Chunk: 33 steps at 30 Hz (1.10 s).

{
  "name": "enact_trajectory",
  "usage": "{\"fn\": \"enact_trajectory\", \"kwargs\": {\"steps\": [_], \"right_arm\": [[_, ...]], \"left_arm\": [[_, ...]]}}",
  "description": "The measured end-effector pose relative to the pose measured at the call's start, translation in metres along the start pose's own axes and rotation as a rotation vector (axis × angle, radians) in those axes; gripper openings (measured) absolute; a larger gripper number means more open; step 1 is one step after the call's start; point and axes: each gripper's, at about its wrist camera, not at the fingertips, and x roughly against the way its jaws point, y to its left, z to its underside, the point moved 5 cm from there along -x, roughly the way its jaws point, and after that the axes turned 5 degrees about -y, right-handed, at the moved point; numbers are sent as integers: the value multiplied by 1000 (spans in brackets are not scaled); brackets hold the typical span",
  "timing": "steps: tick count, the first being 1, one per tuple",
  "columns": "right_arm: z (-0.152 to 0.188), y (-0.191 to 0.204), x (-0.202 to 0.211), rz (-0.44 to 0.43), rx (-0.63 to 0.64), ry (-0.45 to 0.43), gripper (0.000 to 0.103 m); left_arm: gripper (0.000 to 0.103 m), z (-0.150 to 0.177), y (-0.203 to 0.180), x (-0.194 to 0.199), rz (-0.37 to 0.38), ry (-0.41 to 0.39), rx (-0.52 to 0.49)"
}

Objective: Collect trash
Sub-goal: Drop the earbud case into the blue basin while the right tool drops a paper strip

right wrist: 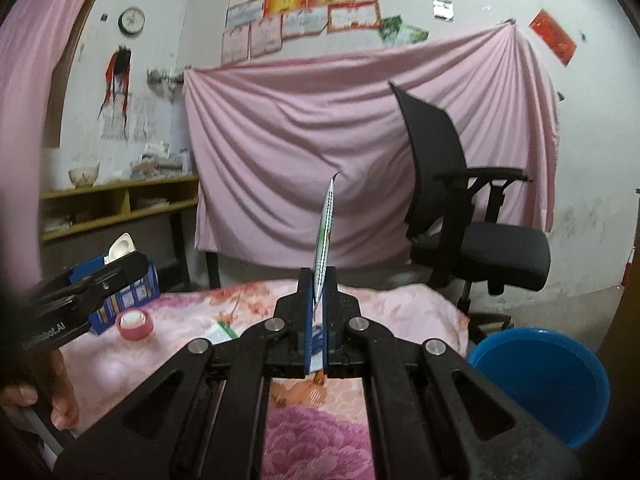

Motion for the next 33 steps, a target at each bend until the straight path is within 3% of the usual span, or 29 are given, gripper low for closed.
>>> {"fn": "enact_trajectory", "kwargs": {"steps": [7,14,19,33], "right_arm": [[-17,-32,23,98,-15,-94,31],[-27,-97,49,246,-107,-131,31],[-23,-137,62,352,-142,-104,31],[36,-237,57,518,-429,115,31]], "left_arm": [[51,-30,-53,-26,97,-51,0],[51,-40,-114,-65,208,-13,33],[51,-32,-151,-98,266,74,80],[51,22,-230,-183,383,461,138]]}}
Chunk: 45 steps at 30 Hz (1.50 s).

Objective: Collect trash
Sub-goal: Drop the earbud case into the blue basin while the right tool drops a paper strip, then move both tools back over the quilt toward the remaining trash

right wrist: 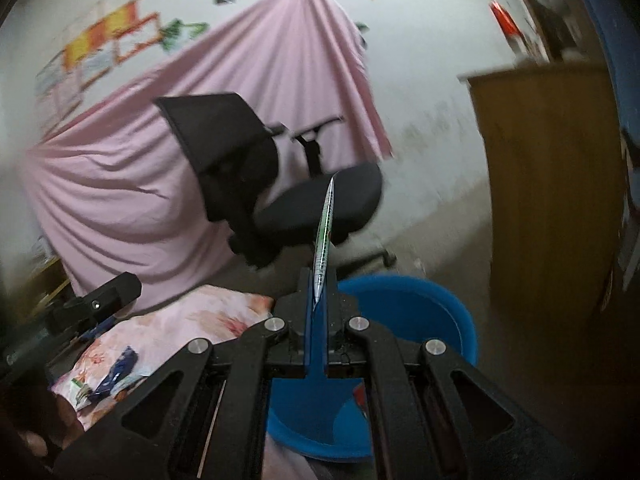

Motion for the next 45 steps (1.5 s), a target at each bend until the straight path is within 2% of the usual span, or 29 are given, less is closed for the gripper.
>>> {"fn": "enact_trajectory", "kwargs": {"steps": [5,15,23,26,32,36,39,41,43,45], "right_arm": [[8,-26,-11,33,-70,77,31],[21,-39,-23,45,-96,176,31],[28,-47,-37,47,-117,230,33],[29,-48,-41,57,-122,244,35],[30,-49,-42,64,-125,251,35],[30,-48,-43,60,-117,250,37],[30,-43,-43,54,-106,247,39],[28,-40,-41,46,-97,237,41],[25,-35,-39,40,-87,222,48],[21,-28,-36,31,-77,204,55]], "left_arm": [[51,16,-8,-28,-12,87,-13],[51,46,-9,-51,-30,221,-26],[52,53,2,-57,-69,278,-9],[56,51,6,-56,-71,274,1],[56,45,11,-48,-83,255,4],[56,36,14,-35,-120,203,-24],[62,28,16,-22,-148,156,-57],[70,21,18,-10,-164,111,-70],[75,14,21,2,-182,71,-79],[75,9,24,12,-197,40,-90]]}}
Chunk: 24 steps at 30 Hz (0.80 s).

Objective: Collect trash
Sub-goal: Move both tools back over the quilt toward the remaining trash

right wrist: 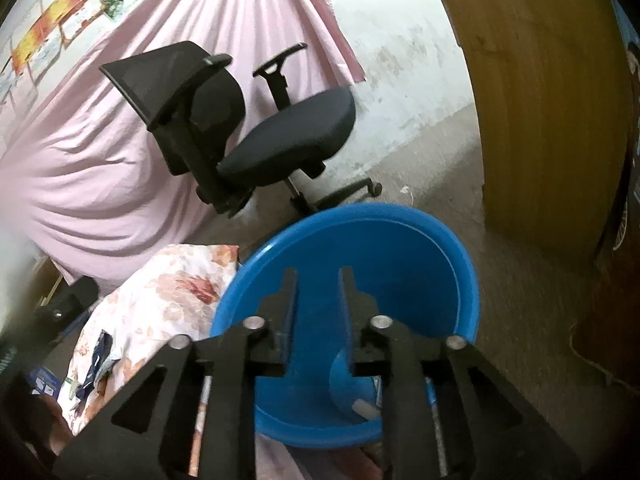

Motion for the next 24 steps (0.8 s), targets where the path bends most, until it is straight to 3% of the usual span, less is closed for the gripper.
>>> {"fn": "enact_trajectory", "kwargs": {"steps": [3,5,14,24], "right_arm": [[-3,11,6,-16,24,-27,63],[-6,20,12,-27,52,-52,67],[-21,55,42,-74,116,-201,103],[-25,96,71,-161,164,-353,103]], "left_arm": [[83,-5,8,12,-33,-31,-13],[94,-8,16,23,-70,-64,-17],[100,-20,48,63,-178,-178,-4],[101,-24,78,107,-250,-270,4]]}}
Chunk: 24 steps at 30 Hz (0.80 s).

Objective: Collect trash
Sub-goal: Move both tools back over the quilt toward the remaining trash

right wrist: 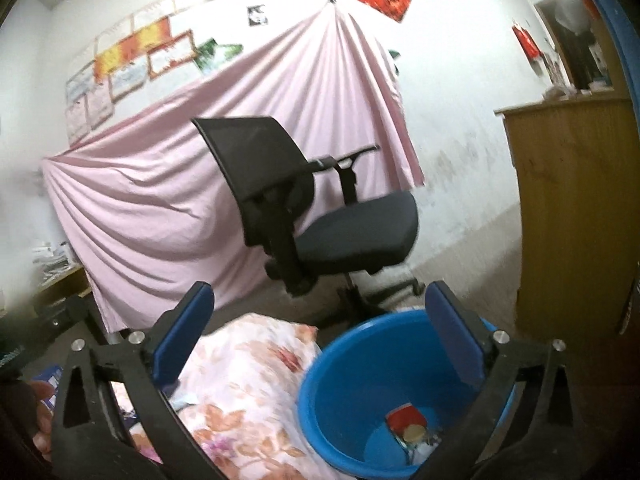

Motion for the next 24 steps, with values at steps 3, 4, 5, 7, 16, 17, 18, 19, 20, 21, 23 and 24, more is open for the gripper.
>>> {"fn": "enact_trajectory", "kwargs": {"steps": [3,4,5,7,16,17,18,19,20,21,23,24], "right_arm": [[-2,17,5,-33,28,-29,103],[-3,24,6,-45,43,-40,103],[-3,30,8,-58,57,-50,103],[-3,41,11,-80,80,-66,103],[3,89,25,-183,175,-112,103],[5,96,27,-199,188,-117,103],[5,101,29,-208,196,-119,103],[7,108,32,-220,210,-123,103],[9,112,34,-230,220,-126,103],[11,118,36,-242,233,-129,103],[16,129,39,-266,259,-129,103],[17,132,40,-274,264,-128,103]], "left_arm": [[101,-2,17,11,-22,-33,29],[101,-2,23,15,-29,-43,40],[101,-2,29,20,-38,-54,51],[101,-2,41,28,-56,-74,63],[101,8,88,73,-147,-153,87],[101,9,91,78,-156,-162,84],[101,11,94,82,-166,-171,80],[101,12,97,86,-175,-179,76],[101,14,100,90,-183,-186,71],[101,16,103,94,-190,-193,67],[101,19,108,100,-200,-202,61],[101,21,110,102,-205,-204,58]]}}
